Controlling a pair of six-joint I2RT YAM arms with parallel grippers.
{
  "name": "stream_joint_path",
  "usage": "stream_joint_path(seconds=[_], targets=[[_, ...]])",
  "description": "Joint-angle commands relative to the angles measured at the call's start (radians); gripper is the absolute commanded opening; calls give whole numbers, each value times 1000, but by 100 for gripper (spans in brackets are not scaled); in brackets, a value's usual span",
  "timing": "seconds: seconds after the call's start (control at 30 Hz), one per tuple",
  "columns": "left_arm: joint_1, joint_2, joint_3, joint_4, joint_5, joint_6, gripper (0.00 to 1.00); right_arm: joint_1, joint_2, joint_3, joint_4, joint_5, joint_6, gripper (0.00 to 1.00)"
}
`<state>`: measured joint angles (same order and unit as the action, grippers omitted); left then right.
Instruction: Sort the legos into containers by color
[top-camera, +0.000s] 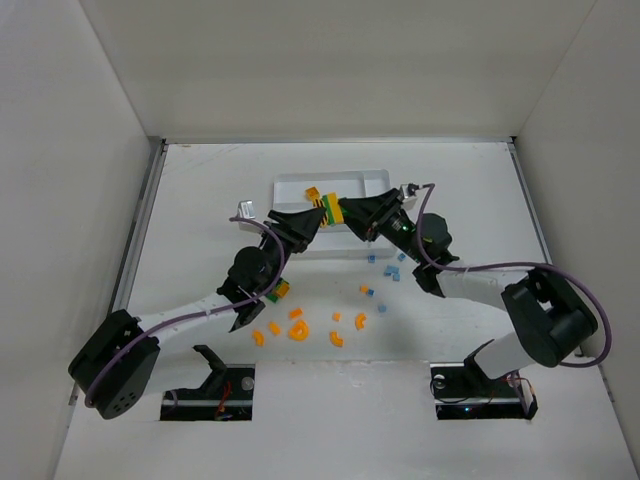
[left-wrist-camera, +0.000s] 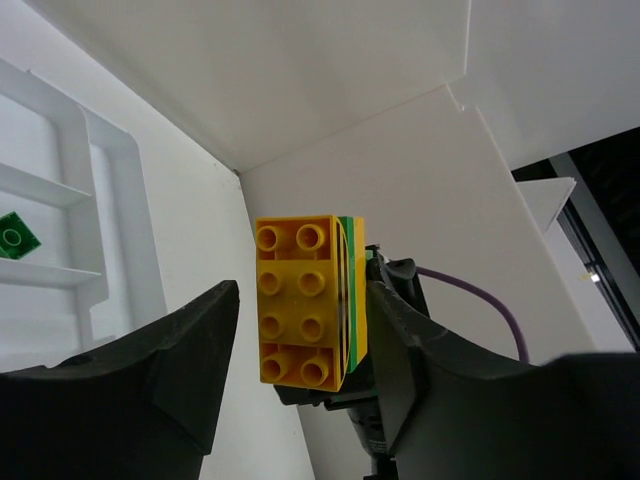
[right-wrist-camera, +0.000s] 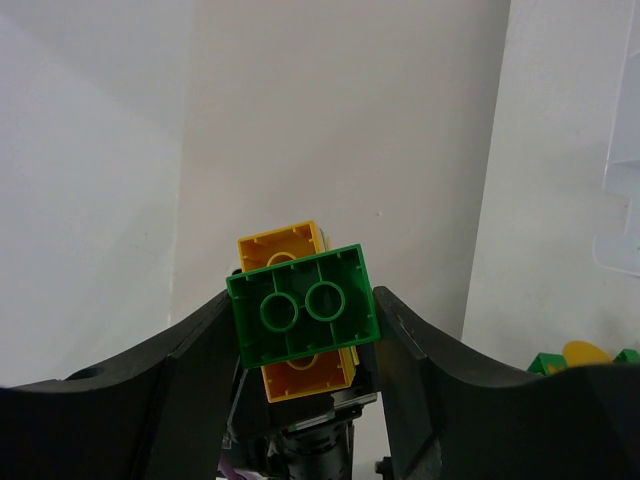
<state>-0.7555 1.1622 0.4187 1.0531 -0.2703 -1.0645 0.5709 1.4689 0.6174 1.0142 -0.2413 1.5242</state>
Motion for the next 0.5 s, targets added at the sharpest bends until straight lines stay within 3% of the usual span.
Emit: stream_joint_path(seconds=[0.0, 0.47], targets=[[9, -6, -3, 99, -10, -11, 49, 19, 21, -1, 127, 22, 51, 44], [23, -64, -24, 111, -21, -5, 19, 25, 128, -13, 325, 39, 188, 43]])
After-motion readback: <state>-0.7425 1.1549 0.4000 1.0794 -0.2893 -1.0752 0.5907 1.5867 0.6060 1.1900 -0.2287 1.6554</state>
